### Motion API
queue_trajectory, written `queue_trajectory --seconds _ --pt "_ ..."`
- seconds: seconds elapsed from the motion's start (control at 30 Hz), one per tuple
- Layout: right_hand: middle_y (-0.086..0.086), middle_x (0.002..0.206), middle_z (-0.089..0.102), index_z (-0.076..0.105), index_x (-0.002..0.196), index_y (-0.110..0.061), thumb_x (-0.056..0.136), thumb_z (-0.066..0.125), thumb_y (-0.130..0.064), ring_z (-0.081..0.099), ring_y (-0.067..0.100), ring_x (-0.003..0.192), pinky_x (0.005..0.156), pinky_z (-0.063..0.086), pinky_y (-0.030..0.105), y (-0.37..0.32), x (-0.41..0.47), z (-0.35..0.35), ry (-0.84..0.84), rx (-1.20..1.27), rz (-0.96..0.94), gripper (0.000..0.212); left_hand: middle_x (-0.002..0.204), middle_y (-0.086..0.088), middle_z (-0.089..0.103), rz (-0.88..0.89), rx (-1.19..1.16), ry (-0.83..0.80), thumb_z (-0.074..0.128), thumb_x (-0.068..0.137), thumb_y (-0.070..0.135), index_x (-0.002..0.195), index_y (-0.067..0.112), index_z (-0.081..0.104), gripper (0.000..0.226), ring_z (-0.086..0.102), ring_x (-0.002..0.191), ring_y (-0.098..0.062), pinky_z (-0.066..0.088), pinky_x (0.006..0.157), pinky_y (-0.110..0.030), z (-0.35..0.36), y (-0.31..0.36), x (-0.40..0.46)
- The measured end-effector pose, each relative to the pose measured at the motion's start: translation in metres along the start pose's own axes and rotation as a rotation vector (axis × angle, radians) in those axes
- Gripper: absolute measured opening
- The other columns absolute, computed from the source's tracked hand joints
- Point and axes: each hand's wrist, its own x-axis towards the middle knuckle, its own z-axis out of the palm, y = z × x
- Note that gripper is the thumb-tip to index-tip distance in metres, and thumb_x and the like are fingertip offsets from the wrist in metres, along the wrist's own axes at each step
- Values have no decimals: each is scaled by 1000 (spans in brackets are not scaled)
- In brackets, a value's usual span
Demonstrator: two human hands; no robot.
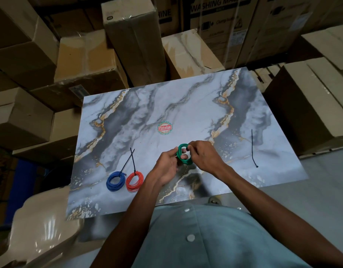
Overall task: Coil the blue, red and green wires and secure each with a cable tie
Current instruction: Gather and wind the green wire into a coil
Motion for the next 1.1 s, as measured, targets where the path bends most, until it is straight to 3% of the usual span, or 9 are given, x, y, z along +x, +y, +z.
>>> queue_trajectory --seconds 0.1,0.2,0.3,0.4,0.5,0.6,0.73,0.93,1.1 --pt "14 81 68 66 85 -7 103 48 -16 58 27 69 61 40 29 10 -3 5 35 -34 14 27 100 -12 71 24 245 152 36 106 31 112 10 69 40 64 85 -20 45 83 -34 11 -2 2" --pt "18 87 73 70 90 -4 103 49 -18 64 31 72 65 50 37 18 1 7 78 -57 14 28 97 -9 70 130 511 293 37 103 36 99 14 69 39 63 83 -17 46 71 -28 27 -1 5" --pt "18 84 69 66 85 -3 101 50 -16 58 30 68 62 41 35 23 3 5 100 -98 14 27 102 -6 69 290 742 291 39 101 45 101 18 66 39 62 96 -23 45 77 -33 28 -4 14" --pt "17 81 68 63 82 -4 101 50 -15 51 26 64 62 35 32 30 2 2 118 -76 8 25 107 -5 68 382 900 231 40 105 35 110 14 66 34 61 99 -21 42 79 -30 28 -3 21" --pt "15 83 68 65 86 -5 102 50 -15 53 24 65 63 36 28 38 -2 -3 106 -21 -21 24 101 -5 69 350 842 116 37 107 35 101 16 67 37 63 96 -21 50 83 -34 27 0 26" --pt "14 81 66 62 83 -7 103 48 -14 56 26 65 63 38 29 47 -6 -2 96 28 -25 25 87 -5 68 159 555 11 39 107 37 86 15 64 39 63 85 -24 52 70 -34 29 -2 28" --pt "14 78 66 64 82 -5 104 47 -14 58 27 65 63 42 32 57 -6 3 61 97 30 29 75 -2 64 83 357 108 37 107 39 80 16 56 40 63 78 -23 52 73 -38 43 -18 35" --pt "1 66 59 56 71 -14 107 47 -21 52 10 59 60 39 30 77 -10 -7 -97 257 112 37 72 -9 56 174 430 235 39 106 32 76 12 56 40 55 77 -23 52 84 -46 63 -30 40" --pt "12 98 76 73 106 -4 109 45 -31 73 22 84 74 56 28 109 -15 -28 -52 411 276 39 65 -3 51 240 605 256 38 103 38 63 22 45 44 47 66 -19 40 69 -35 68 -39 45"
